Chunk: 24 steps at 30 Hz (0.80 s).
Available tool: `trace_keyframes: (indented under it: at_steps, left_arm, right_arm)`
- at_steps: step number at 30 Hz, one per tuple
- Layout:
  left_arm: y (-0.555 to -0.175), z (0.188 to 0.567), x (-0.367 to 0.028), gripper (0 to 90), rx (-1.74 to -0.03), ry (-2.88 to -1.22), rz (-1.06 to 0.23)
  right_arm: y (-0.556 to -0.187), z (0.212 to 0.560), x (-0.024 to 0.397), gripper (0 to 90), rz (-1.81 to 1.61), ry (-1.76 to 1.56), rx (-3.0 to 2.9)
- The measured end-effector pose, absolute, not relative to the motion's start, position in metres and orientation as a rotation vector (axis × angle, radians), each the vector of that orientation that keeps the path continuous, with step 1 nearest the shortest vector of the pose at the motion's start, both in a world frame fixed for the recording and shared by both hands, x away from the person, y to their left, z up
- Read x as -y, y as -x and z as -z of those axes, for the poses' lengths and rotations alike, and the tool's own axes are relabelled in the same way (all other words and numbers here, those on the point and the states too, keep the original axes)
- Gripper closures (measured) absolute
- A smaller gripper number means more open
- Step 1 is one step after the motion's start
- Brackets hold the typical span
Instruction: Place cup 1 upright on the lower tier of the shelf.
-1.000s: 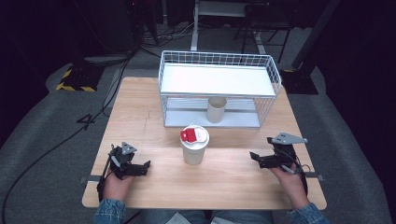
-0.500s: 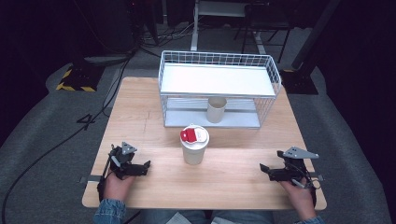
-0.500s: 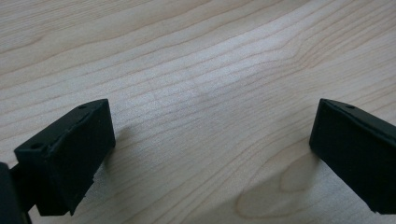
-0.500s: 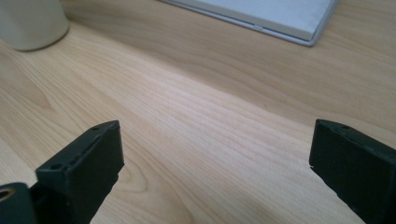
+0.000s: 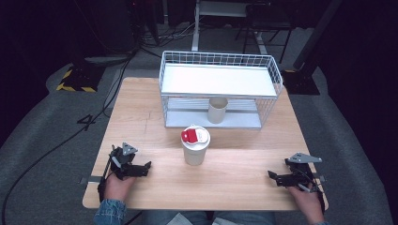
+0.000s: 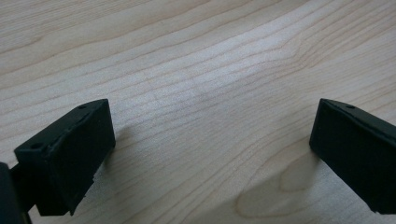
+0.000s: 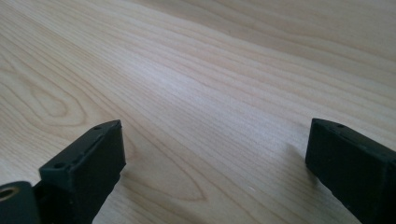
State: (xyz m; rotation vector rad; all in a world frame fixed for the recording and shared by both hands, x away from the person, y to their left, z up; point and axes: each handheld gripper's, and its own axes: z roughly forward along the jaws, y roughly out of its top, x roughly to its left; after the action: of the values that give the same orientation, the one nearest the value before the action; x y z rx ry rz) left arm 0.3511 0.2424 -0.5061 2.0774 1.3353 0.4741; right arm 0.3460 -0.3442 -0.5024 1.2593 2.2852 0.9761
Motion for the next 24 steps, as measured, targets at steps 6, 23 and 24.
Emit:
trace_keyframes:
  at_steps: [6,23,24]
  left_arm:
    - [-0.3507,0.5061,-0.2422,0.6,-1.335,-2.079,-0.476]
    - [-0.3499,0.5060,-0.2413,1.1,-1.335,-2.078,-0.480]
    - [-0.3498,0.5057,-0.2411,1.2,-1.334,-2.079,-0.481]
  right_arm:
    - [-0.3452,0.5053,0.3427,4.1,-0.957,-1.229,-2.280]
    - [-0.3454,0.5054,0.3427,3.9,-0.956,-1.231,-2.280]
    - [-0.3454,0.5054,0.3427,3.8,-0.956,-1.231,-2.280]
